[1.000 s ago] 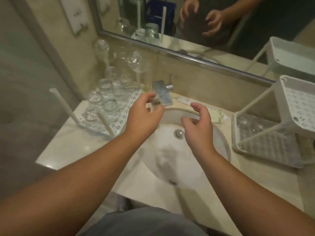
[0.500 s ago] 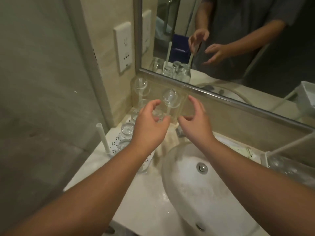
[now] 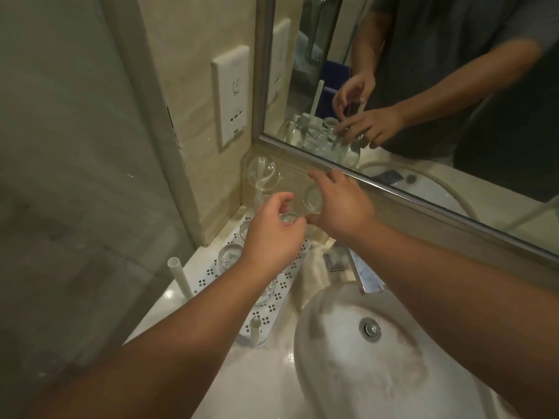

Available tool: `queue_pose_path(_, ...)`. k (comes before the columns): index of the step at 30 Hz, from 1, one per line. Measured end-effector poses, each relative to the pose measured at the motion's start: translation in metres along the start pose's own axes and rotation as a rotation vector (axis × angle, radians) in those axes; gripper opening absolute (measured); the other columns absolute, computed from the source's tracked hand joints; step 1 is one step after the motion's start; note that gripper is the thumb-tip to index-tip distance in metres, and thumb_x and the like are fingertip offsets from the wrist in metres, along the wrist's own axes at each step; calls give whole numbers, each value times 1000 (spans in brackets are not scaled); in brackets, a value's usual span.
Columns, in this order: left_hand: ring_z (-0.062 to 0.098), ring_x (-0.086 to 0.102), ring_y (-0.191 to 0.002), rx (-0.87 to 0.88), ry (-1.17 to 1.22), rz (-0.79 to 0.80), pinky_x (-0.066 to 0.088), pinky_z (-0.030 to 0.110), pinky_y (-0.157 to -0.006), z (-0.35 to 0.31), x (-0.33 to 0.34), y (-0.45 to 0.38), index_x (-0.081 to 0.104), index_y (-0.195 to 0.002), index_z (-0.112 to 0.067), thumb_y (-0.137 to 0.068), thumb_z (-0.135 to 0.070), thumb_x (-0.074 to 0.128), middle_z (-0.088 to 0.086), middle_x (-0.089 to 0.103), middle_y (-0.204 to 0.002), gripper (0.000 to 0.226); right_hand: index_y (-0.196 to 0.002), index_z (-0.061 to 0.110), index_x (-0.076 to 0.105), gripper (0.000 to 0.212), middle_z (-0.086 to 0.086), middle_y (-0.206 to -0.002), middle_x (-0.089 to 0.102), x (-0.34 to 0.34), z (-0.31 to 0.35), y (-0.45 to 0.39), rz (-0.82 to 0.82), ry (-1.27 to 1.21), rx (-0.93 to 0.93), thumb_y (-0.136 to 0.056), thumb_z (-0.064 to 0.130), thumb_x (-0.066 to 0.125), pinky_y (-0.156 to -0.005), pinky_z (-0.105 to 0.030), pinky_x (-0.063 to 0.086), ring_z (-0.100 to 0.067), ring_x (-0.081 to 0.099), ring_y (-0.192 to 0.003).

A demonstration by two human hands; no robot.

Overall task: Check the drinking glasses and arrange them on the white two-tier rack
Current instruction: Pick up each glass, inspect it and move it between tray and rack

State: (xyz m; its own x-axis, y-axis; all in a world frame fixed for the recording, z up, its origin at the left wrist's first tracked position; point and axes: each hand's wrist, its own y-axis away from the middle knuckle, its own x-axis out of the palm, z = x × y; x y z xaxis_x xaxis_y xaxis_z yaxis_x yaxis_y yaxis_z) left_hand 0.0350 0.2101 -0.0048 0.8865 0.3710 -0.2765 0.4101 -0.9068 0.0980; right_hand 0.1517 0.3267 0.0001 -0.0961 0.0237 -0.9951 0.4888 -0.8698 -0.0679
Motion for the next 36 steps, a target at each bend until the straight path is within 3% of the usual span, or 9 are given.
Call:
queue_pose_path(5, 11, 60, -79, -39, 30, 9, 52, 34, -73, 8, 3, -11, 53, -131, -33, -89, -26, 67, -16, 54, -114, 46, -135, 31, 46, 75, 3, -129, 54, 7, -2, -7, -29, 1, -6, -71, 52, 79, -84, -37, 48, -25, 52, -115)
queue_pose_path(10, 10, 63, -83, -108, 62, 17, 45, 26, -65, 10, 9, -12, 52, -132, -35, -89, -28, 66, -20, 54, -111, 45, -129, 29, 51, 65, 6, -126, 58, 4, -2, -3, -85, 87, -66, -73, 47, 79, -65, -29, 43, -22, 61, -103)
queue_pose_path(13, 8, 64, -83, -153, 131, 34, 43, 23, -60, 8, 10, -9, 55, -125, -39, -88, -27, 64, -18, 57, -111, 40, -131, 28, 50, 64, 6, -128, 58, -2, -4, 2, -111, 93, -69, -76, 48, 77, -66, -30, 46, -22, 63, -102)
queue_pose_path(18, 13, 66, -81, -259, 292, 45, 47, 30, -64, 1, 12, -2, 59, -118, -35, -89, -18, 59, -3, 65, -102, 33, -131, 28, 49, 63, 6, -125, 59, -23, -4, 17, -180, 95, -77, -78, 50, 74, -65, -29, 45, -21, 64, -99)
queue_pose_path(25, 19, 69, -83, -429, 426, 128, 53, 36, -74, -20, 11, 25, 64, -110, -31, -95, -34, 55, -3, 67, -99, 17, -128, 19, 55, 63, 1, -117, 64, -55, 1, 62, -366, 8, -143, -76, 48, 76, -67, -32, 48, -22, 65, -95)
queue_pose_path(31, 29, 68, -86, -724, 723, 410, 51, 37, -75, -37, 10, 55, 65, -105, -14, -92, -68, 44, 6, 70, -97, 59, -120, 11, 62, 61, -4, -107, 70, -77, 11, 112, -502, -37, -230, -71, 41, 82, -66, -34, 52, -25, 68, -88)
queue_pose_path(33, 32, 68, -89, -775, 800, 460, 50, 39, -78, -40, 10, 63, 64, -95, -14, -86, -78, 43, 8, 70, -92, 68, -117, 9, 65, 61, -5, -105, 71, -82, 13, 127, -545, -38, -251, -68, 38, 85, -67, -33, 53, -26, 69, -87)
queue_pose_path(36, 31, 71, -79, -826, 821, 493, 52, 39, -79, -47, 11, 78, 66, -84, -13, -73, -89, 47, 6, 70, -85, 79, -112, 9, 68, 58, -3, -102, 72, -88, 16, 150, -612, 0, -278, -64, 37, 86, -61, -27, 49, -23, 69, -81)
